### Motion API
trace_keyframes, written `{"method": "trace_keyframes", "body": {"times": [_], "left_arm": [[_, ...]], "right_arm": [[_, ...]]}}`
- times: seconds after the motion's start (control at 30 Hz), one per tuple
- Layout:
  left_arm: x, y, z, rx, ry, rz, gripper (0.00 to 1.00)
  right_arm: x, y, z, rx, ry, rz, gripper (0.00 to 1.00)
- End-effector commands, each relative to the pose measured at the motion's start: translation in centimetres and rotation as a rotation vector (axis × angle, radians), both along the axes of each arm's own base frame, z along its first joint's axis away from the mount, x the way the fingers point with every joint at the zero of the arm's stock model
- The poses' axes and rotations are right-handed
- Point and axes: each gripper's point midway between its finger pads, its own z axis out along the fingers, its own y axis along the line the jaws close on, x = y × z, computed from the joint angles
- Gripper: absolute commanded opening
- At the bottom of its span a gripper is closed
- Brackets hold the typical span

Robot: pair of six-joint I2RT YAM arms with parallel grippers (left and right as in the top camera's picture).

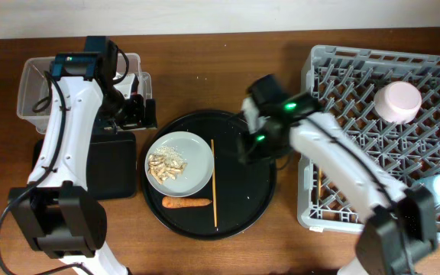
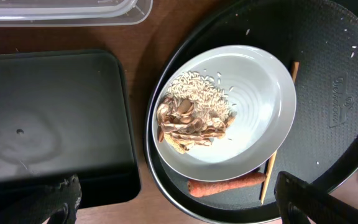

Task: Sort waste into correct bins and load items into the dishwasher rack
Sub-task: 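Grasp the second chopstick with the right gripper and lift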

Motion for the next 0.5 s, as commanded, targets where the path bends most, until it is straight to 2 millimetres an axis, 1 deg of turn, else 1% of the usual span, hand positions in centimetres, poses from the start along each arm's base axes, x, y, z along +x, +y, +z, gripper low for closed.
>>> {"method": "trace_keyframes", "body": {"times": [0.0, 0.07, 0.17, 0.27, 0.37, 0.47], "left_arm": [[0.1, 0.0, 1.0, 0.002, -0.033, 0.000, 0.99], [0.1, 0.0, 1.0, 0.002, -0.033, 0.000, 0.99], [0.1, 0.0, 1.0, 0.002, -0.033, 0.000, 0.99], [0.1, 0.0, 1.0, 0.002, -0.033, 0.000, 0.99], [0.1, 0.0, 1.0, 0.002, -0.033, 0.000, 0.99], [0.1, 0.0, 1.0, 0.002, -0.033, 0.000, 0.99]], "right_arm": [[-1.3, 3.4, -3.5, -0.061, 0.048, 0.005, 0.46], [-2.0, 5.0, -5.8, -0.107, 0.062, 0.015, 0.46], [-3.0, 6.8, -8.1, -0.132, 0.071, 0.039, 0.45], [-2.9, 6.3, -9.8, -0.233, 0.041, -0.016, 0.45], [-2.6, 6.4, -10.5, -0.241, 0.036, -0.024, 0.45], [-2.6, 6.5, -10.9, -0.244, 0.048, -0.070, 0.44]]}}
